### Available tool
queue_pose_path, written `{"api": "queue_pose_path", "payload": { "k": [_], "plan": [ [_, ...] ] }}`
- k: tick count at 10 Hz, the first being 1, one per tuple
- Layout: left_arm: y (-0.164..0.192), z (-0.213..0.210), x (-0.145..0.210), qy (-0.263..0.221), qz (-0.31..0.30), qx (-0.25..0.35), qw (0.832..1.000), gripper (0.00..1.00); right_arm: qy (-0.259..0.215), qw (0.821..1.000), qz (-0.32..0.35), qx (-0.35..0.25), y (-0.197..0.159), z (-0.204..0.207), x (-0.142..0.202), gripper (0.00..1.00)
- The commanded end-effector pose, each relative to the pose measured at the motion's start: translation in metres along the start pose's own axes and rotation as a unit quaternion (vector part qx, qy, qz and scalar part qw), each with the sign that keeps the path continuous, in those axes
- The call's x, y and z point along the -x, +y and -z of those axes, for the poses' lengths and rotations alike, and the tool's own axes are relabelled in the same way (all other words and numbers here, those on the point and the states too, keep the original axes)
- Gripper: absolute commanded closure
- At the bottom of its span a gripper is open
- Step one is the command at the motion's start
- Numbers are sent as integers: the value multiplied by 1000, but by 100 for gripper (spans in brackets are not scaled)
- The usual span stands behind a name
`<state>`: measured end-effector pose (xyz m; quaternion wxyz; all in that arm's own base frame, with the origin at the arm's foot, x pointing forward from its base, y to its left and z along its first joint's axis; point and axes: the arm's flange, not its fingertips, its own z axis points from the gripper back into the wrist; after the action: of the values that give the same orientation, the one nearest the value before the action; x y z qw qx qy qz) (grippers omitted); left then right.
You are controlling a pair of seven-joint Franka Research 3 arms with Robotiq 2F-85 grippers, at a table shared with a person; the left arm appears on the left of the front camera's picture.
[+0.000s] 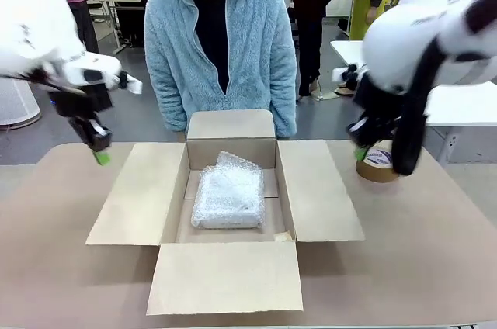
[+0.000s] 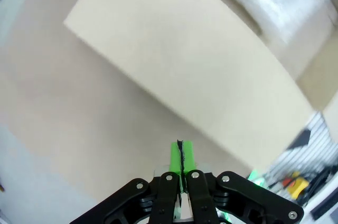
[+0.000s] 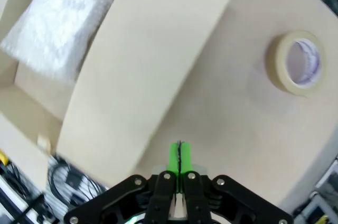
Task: Wrap the clocks to prevent damage.
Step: Once the human has placed the objects inside and stepped back, release both hands from the side flaps of the Package Box.
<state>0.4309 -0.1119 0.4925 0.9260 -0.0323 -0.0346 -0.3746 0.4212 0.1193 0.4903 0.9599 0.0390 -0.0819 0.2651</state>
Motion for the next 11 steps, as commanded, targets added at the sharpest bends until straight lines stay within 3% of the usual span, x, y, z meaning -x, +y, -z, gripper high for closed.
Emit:
{"api": "queue_pose_path", "payload": {
  "k": [1, 3, 4, 7, 8, 9, 11],
  "plan": [
    [23, -27, 26, 7, 64, 8, 998, 100, 13, 997, -74, 8, -24, -35, 21, 99],
    [37, -40, 54, -3, 60, 9, 998, 100, 24, 998, -54, 17, -53, -48, 41, 99],
    [21, -35, 34, 2, 53, 5, 999, 100, 11, 998, -59, 15, -25, -49, 32, 99],
    [30, -41, 46, -1, 60, 9, 998, 100, 17, 998, -64, 17, -38, -55, 40, 99],
    [44, -38, 47, 39, 202, 49, 977, 100, 5, 969, -244, -46, -48, -51, 47, 99],
    [56, -35, 55, 60, 309, 96, 944, 100, 30, 937, -336, -90, -65, -47, 55, 99],
    [73, -34, 65, 58, 449, 97, 886, 100, 3, 881, -460, -108, -88, -45, 67, 99]
  ]
}}
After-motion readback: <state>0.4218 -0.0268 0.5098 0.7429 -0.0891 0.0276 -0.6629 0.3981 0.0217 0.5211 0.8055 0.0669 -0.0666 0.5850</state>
